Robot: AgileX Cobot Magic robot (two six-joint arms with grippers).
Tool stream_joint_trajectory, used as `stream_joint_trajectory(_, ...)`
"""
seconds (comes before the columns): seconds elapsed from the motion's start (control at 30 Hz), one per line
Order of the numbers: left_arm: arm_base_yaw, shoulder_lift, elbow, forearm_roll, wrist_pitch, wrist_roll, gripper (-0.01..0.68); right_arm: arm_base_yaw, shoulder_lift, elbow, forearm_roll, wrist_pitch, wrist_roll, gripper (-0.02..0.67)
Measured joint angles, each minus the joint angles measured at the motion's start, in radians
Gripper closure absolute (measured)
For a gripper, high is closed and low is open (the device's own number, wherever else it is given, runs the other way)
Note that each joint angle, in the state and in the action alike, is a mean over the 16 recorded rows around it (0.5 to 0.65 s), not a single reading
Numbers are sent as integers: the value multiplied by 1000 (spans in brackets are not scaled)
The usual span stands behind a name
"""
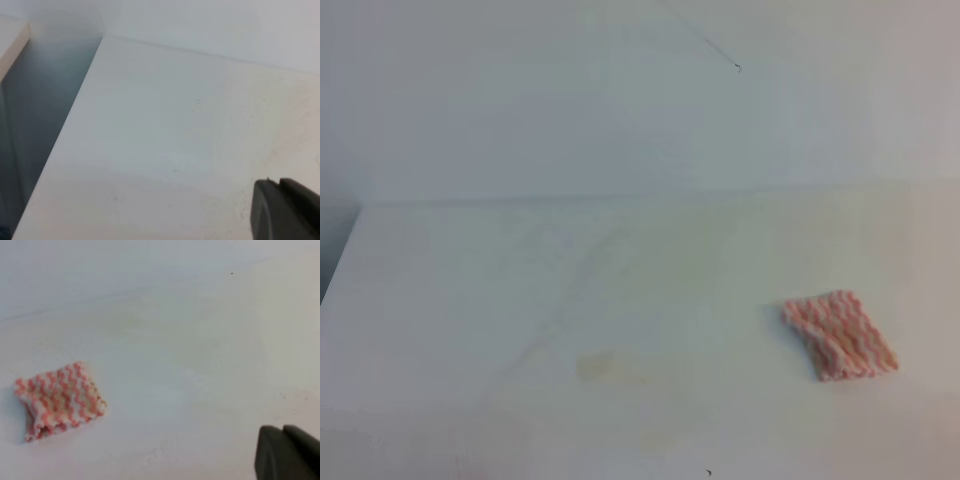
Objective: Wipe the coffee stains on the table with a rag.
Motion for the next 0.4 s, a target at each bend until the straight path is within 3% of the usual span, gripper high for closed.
stream_joint_trajectory(0.4,0,0,0,0,0,0,672,0,1,-1,1,2,0,652)
